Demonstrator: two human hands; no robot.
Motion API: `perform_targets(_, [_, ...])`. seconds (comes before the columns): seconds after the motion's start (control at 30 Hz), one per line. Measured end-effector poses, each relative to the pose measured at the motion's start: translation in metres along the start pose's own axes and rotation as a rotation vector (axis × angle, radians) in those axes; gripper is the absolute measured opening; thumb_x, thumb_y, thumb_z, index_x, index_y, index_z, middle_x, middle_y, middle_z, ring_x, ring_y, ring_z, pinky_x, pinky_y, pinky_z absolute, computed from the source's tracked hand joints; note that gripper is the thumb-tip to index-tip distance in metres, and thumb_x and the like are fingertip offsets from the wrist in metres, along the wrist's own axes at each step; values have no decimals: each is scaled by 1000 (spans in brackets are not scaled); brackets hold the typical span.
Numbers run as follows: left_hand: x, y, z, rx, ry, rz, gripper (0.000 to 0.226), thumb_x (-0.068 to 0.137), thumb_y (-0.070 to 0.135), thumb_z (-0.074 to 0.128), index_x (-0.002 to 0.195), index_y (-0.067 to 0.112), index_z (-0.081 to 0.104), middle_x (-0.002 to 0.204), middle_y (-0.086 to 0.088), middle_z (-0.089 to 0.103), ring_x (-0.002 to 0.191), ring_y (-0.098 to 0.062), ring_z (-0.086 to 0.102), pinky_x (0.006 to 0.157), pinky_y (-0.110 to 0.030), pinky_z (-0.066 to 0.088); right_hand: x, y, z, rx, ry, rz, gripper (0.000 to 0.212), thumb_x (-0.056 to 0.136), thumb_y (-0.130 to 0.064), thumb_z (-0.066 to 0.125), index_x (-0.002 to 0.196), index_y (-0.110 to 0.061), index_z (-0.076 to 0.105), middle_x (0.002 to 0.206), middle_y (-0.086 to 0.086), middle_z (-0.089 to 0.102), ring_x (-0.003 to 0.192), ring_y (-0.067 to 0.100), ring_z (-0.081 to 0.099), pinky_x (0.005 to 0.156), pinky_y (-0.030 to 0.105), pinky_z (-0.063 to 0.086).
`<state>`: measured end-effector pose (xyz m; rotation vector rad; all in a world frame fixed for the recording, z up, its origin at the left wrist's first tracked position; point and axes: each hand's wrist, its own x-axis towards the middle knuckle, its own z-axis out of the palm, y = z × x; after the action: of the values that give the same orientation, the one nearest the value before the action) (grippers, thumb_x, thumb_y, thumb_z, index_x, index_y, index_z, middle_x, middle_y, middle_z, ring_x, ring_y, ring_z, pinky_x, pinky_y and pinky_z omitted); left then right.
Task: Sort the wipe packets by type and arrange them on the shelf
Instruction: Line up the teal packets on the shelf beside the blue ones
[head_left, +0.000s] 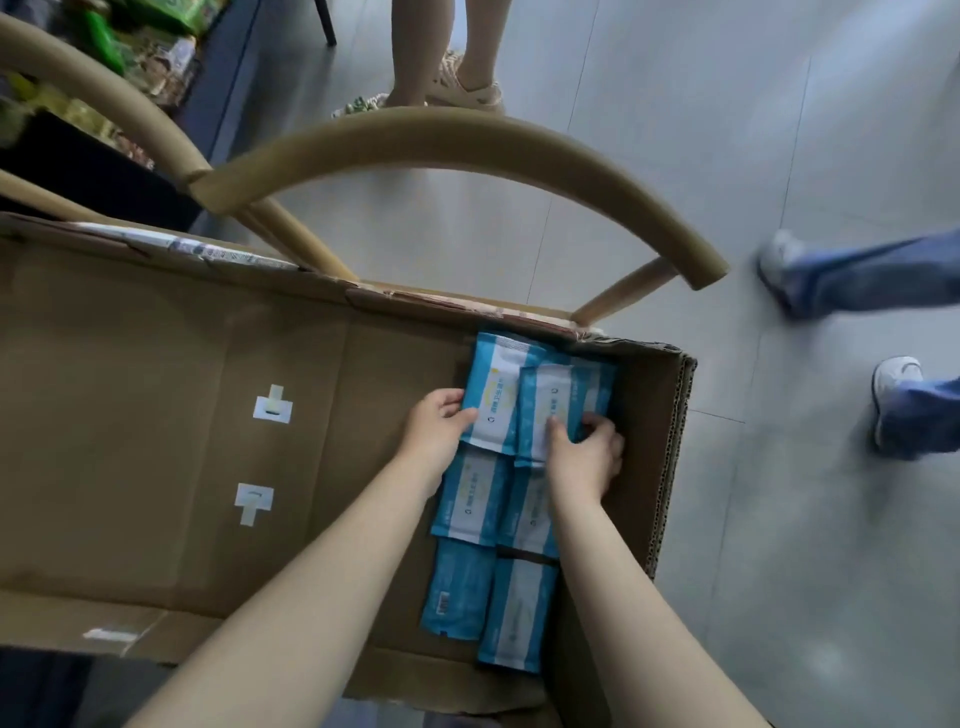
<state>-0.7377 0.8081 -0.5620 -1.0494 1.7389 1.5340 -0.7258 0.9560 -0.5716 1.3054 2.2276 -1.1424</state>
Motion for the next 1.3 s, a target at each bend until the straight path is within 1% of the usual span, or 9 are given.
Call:
perform_targets(0.13, [-5,-1,-6,-12,5,52,31,96,8,61,127,6,58,121,-8,64,92,-5,61,63,-9,47,1,7,-3,54,-36,-63,27,89,-31,69,106,-24,48,119,3,58,116,29,53,103,49,41])
perform_targets(0.3, [-38,-2,-25,-182,57,89,18,97,7,57,112,18,58,102,7,65,86,2,59,62,-5,46,-19,3,-33,302,-94,-194,20,90,-18,71,103,-20,55,101,-2,57,101,23,58,91,39,50])
perform_targets(0.4, [-71,0,-51,-413,73,40,14,99,13,56,106,24,61,105,2,70,90,-10,67,64,-20,53,-46,-12,-49,502,-236,-105,21,89,-17,73,106,-23,62,112,11,68,99,25,67,91,45,56])
perform_targets(0.6, [-156,-2,-130,-733,200,104,15,100,21,55,113,20,61,105,-2,72,97,-18,68,73,-36,53,-133,-62,-69,776,-626,1,43,88,-3,68,127,-18,59,112,14,73,100,28,72,71,32,62])
perform_targets(0.7, [-212,-12,-184,-838,287,222,17,100,21,53,114,14,59,106,-7,71,87,-18,66,67,-31,50,-195,-87,-68,736,-766,-78,46,85,-6,69,129,-18,60,114,12,73,101,25,72,73,31,62])
perform_targets(0.83, [-303,-51,-263,-954,352,368,20,100,21,52,117,13,60,110,-9,71,83,-13,67,65,-25,51,-301,-105,-53,626,-894,-221,18,93,-13,64,110,-10,65,115,14,72,90,20,72,72,26,61])
perform_targets(0.93, [-381,-98,-318,-1033,382,482,28,99,17,51,125,10,60,116,-9,71,85,-10,68,66,-21,53,-389,-101,-40,560,-1015,-297,22,94,-16,64,112,-5,65,113,15,73,99,27,71,86,37,59])
perform_targets(1.03, [-459,-148,-361,-1078,443,587,30,98,15,51,126,10,61,116,-10,71,83,-9,69,64,-20,53,-483,-84,-36,478,-1143,-367,20,91,-20,67,107,-8,66,100,8,77,87,21,75,79,34,61])
perform_targets(1.3, [-616,-263,-460,-1123,717,771,27,95,-1,53,117,11,63,113,-8,72,99,-18,66,81,-28,53,-687,-44,-8,329,-1375,-536,20,91,-20,68,108,-11,66,107,8,75,102,24,72,83,31,58])
